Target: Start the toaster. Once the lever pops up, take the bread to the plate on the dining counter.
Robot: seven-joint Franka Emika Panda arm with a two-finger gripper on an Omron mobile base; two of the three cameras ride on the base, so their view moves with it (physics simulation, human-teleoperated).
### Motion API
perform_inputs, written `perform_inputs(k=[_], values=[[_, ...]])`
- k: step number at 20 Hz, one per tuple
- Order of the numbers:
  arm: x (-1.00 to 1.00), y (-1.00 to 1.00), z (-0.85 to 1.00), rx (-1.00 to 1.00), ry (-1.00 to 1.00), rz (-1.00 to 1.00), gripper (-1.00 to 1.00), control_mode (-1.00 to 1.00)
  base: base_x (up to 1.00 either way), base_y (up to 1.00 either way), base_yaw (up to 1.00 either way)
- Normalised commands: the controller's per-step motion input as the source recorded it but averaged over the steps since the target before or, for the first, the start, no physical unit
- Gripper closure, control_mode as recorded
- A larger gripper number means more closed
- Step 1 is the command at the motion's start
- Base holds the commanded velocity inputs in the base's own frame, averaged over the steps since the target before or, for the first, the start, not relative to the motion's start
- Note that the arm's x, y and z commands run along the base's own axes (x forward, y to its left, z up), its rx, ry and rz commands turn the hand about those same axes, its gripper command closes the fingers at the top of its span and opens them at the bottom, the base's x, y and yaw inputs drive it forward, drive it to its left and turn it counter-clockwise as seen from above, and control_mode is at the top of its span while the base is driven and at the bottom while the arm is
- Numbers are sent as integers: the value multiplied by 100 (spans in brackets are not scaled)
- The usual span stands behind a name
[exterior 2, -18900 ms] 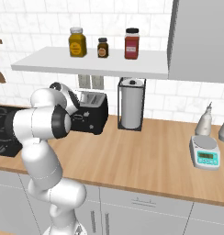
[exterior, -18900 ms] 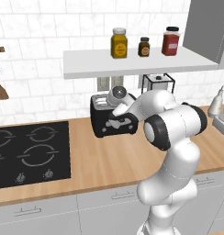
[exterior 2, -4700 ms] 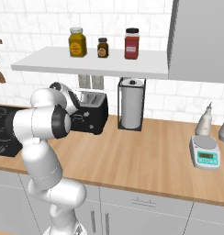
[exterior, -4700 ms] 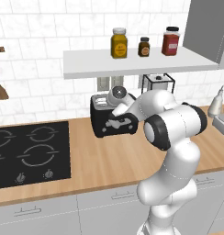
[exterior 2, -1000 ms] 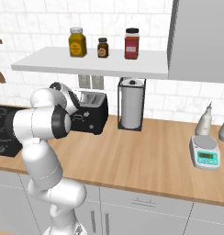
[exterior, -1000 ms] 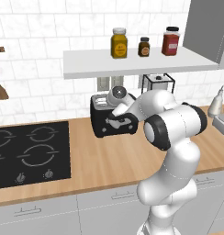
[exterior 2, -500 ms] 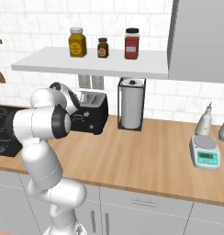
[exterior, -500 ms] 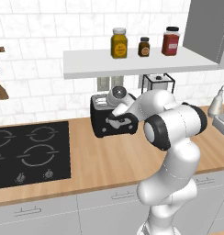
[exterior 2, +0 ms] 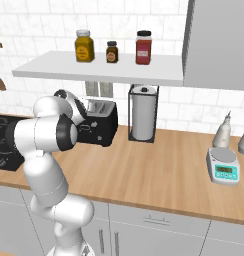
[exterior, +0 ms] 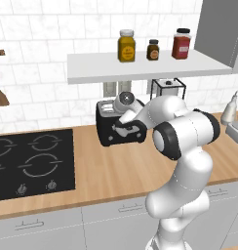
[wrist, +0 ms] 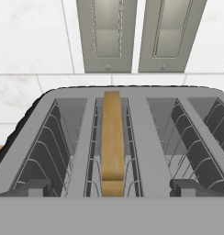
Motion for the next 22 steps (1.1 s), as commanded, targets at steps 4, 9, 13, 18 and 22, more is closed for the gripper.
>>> perform_inputs(k=[4,9,13,18,22], values=[[0,0,0,0,0,0,-100,-100,0,0,0],[0,0,0,0,0,0,-100,-100,0,0,0],[0,0,0,0,0,0,-100,-100,0,0,0],[0,0,0,0,0,0,-100,-100,0,0,0],[0,0,0,0,0,0,-100,-100,0,0,0]])
